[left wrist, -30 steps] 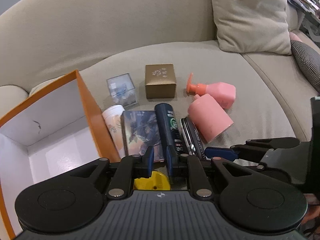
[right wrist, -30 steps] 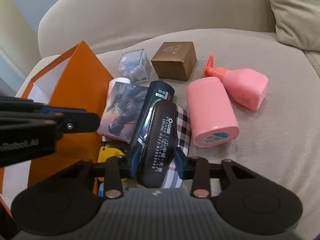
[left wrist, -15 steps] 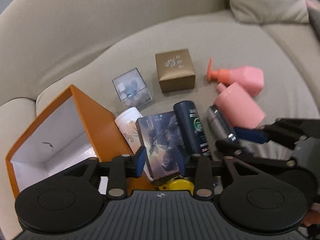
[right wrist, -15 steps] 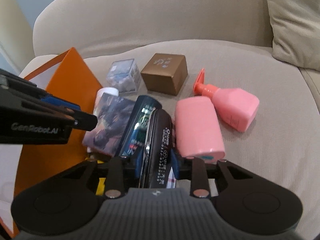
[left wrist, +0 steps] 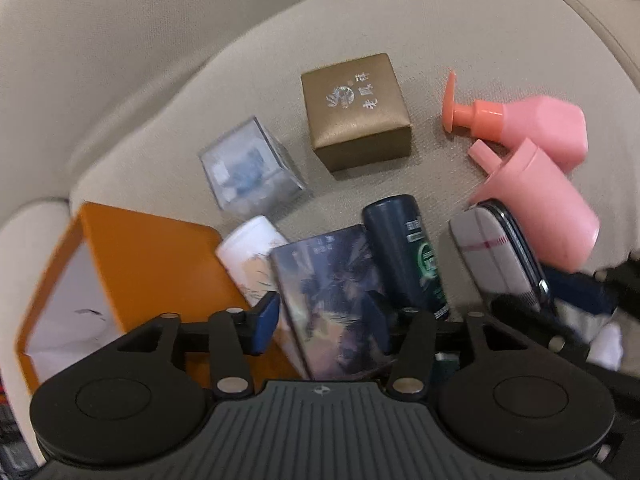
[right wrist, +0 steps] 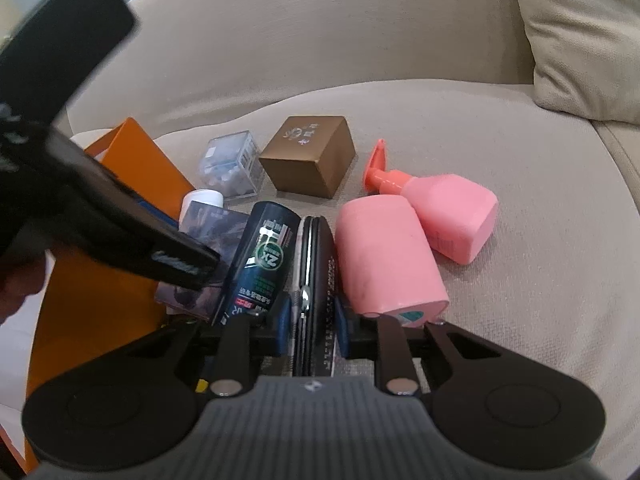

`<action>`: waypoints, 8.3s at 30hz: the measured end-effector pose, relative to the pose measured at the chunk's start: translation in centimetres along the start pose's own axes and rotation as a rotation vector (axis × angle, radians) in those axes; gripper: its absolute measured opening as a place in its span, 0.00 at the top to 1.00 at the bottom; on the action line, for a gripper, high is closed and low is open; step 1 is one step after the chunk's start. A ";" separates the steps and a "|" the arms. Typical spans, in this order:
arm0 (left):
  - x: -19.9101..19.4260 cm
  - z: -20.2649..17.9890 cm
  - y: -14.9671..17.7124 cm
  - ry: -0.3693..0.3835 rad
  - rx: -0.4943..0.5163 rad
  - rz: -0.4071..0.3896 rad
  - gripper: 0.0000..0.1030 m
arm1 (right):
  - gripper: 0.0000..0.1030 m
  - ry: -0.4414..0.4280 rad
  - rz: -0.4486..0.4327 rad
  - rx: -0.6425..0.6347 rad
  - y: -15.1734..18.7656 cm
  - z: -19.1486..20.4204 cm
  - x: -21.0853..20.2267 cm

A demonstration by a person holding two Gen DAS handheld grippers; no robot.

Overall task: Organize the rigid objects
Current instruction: 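Close the right gripper on the plaid case while the left gripper approaches the silver photo card box, then grasp the silver PHOTO CARD box upright with the left gripper, then carry the photo card box into the shoebox while the right gripper carries the plaid case, then open the left gripper to drop the photo card box inside the shoebox, then lower the plaid case into the shoebox and open the right gripper, then move both grippers out of the shoebox back toward the remaining items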

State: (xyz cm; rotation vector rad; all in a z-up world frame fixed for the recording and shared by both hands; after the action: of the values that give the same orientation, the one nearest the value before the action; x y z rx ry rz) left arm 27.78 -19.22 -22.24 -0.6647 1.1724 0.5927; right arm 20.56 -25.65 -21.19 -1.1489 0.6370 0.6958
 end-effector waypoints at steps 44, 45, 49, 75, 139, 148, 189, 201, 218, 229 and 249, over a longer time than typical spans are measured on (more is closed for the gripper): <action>-5.9 1.1 -1.6 0.051 -0.248 -0.357 0.72 | 0.74 -0.093 0.029 0.080 -0.7 -0.8 -0.3; -5.4 1.3 -1.4 0.011 -0.218 -0.324 0.69 | 0.73 -0.094 0.028 0.081 -0.7 -0.8 -0.3; -4.5 0.9 -1.4 0.045 -0.217 -0.273 0.60 | 0.73 -0.095 0.026 0.075 -0.6 -0.5 -0.3; -3.9 0.1 1.2 0.193 -0.345 -0.252 0.76 | 0.82 -0.060 0.024 0.025 -1.6 -0.4 -1.2; -0.4 20.2 9.6 0.145 -0.581 -0.217 0.66 | 0.83 -0.136 0.106 -0.243 -6.9 21.3 4.8; -3.4 20.5 10.5 -0.078 -0.361 -0.231 0.63 | 0.83 -0.155 0.109 -0.258 -6.3 22.1 4.3; -6.0 23.2 17.9 0.153 -0.578 -0.299 0.94 | 0.64 -0.114 0.294 -0.199 -4.6 24.5 11.8; -6.2 23.2 17.9 0.157 -0.603 -0.303 0.95 | 0.24 -0.124 0.420 -0.773 -0.9 25.7 10.7; -6.6 23.1 18.2 0.143 -0.595 -0.290 0.95 | 0.40 -0.120 0.436 -0.889 0.9 27.0 12.2; -9.6 23.3 18.1 0.046 -0.631 -0.353 0.89 | 0.37 -0.217 0.320 -0.839 -1.1 26.8 5.4; -16.3 4.4 10.5 0.195 -0.288 -0.515 0.89 | 0.40 -0.162 -0.048 -0.186 -4.1 6.1 -10.2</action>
State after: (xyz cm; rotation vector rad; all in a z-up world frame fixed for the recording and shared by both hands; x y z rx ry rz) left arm 18.32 -10.16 -7.28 -1.2456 1.0441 0.2610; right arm 17.89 -22.55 -9.33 -1.2599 0.4131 0.8107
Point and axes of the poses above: each gripper's, at about its wrist camera, not at the fingertips, and x roughly the way its jaws point, z to its left, y to its underside, the point moved 10 cm from there along x, roughly the way its jaws point, and after that the axes turned 4 degrees about -z, right-handed, at the moved point
